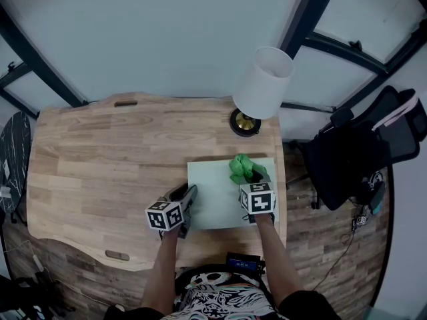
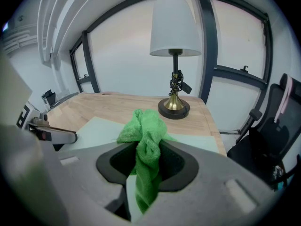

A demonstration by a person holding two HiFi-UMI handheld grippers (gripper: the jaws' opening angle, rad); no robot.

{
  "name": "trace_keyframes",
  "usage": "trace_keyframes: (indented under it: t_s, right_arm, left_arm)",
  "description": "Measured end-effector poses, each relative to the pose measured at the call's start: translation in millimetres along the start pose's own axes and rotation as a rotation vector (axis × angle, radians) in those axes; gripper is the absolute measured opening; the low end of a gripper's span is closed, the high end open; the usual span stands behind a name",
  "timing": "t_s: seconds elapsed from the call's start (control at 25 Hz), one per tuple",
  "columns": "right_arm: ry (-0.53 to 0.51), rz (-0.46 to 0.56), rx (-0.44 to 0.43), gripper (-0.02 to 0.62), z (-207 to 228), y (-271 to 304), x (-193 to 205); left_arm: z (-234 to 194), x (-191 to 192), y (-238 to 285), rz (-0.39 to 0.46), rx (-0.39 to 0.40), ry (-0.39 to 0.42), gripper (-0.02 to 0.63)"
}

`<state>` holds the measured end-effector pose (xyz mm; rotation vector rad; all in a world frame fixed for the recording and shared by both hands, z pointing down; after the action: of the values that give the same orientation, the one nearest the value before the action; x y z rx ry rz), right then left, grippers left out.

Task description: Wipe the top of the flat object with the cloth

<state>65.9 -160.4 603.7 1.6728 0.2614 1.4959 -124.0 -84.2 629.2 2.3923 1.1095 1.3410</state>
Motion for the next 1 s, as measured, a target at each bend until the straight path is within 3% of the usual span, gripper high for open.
trace_keyframes:
  t_s: [1.0]
  right_arm:
    - [-0.092,-0.012,-0.105,0.121,-56.0,15.9,-12.5]
  left_arm:
    - [0.5,0.8,-0.4,0.012,0.016,-0.025,0.143]
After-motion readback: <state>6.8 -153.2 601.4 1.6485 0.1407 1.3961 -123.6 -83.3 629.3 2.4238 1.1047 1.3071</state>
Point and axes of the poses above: the fingertips, and each gripper's own axes: y forward along the fingers, z to its right, x out of its underside, the point moved 2 cm from there along -y, backward along the fingers
